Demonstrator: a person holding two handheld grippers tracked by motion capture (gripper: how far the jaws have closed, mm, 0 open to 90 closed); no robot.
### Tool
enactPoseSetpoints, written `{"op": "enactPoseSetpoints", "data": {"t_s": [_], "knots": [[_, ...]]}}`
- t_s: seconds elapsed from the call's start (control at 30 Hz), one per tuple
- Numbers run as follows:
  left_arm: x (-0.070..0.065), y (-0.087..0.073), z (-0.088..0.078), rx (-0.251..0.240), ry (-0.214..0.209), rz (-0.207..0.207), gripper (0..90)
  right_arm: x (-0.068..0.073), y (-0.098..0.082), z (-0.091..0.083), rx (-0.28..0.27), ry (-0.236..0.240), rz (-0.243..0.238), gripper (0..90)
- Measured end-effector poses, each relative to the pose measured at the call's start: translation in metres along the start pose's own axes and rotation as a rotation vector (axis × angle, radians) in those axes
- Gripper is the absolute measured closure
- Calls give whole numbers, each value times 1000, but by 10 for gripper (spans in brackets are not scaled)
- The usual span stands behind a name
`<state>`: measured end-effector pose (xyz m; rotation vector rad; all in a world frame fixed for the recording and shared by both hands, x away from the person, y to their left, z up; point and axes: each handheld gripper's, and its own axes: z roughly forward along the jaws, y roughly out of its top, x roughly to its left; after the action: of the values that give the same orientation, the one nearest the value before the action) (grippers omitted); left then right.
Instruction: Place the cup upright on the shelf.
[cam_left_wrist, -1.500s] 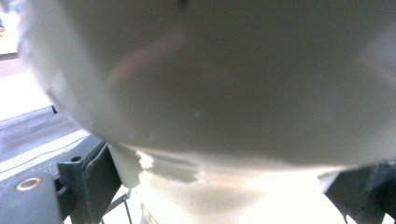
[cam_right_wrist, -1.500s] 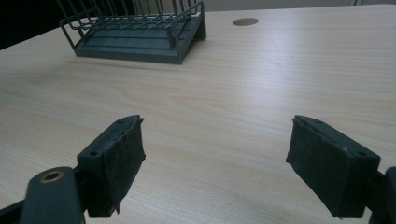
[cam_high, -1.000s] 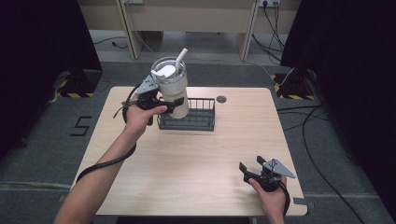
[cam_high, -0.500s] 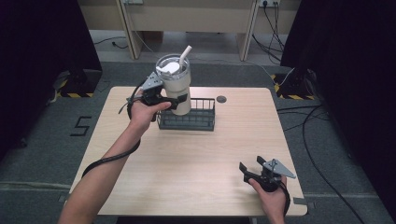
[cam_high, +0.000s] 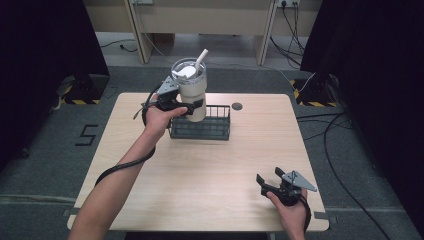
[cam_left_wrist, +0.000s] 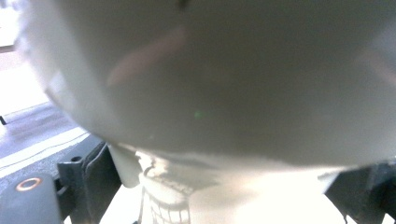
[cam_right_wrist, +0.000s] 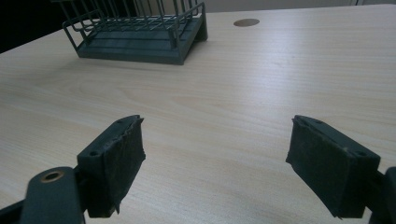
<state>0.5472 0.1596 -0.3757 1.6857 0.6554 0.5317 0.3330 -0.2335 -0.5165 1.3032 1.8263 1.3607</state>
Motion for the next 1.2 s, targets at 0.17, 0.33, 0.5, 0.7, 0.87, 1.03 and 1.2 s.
{"op": "enactPoseSetpoints", "data": {"t_s": [0.17, 0.33, 0.5, 0.7, 0.87, 1.03, 1.2], "knots": [[2, -1, 7, 6, 6, -4, 99, 0, 0, 0, -3, 2, 2, 188], [1, 0, 11, 12, 8, 1, 99, 0, 0, 0, -4, 3, 0, 188], [0, -3, 17, 18, 8, -5, 99, 0, 0, 0, -4, 4, -1, 188], [0, -7, 23, 30, 8, -12, 98, -1, 0, -1, -6, 5, 2, 189], [2, -11, 27, 36, 15, -18, 99, -1, -1, -1, -6, 5, 2, 189], [3, -18, 32, 44, 23, -30, 98, -1, -1, -1, -4, 6, 1, 188], [5, -25, 35, 71, 25, -25, 98, -1, -1, -1, -5, 7, 5, 188]]}}
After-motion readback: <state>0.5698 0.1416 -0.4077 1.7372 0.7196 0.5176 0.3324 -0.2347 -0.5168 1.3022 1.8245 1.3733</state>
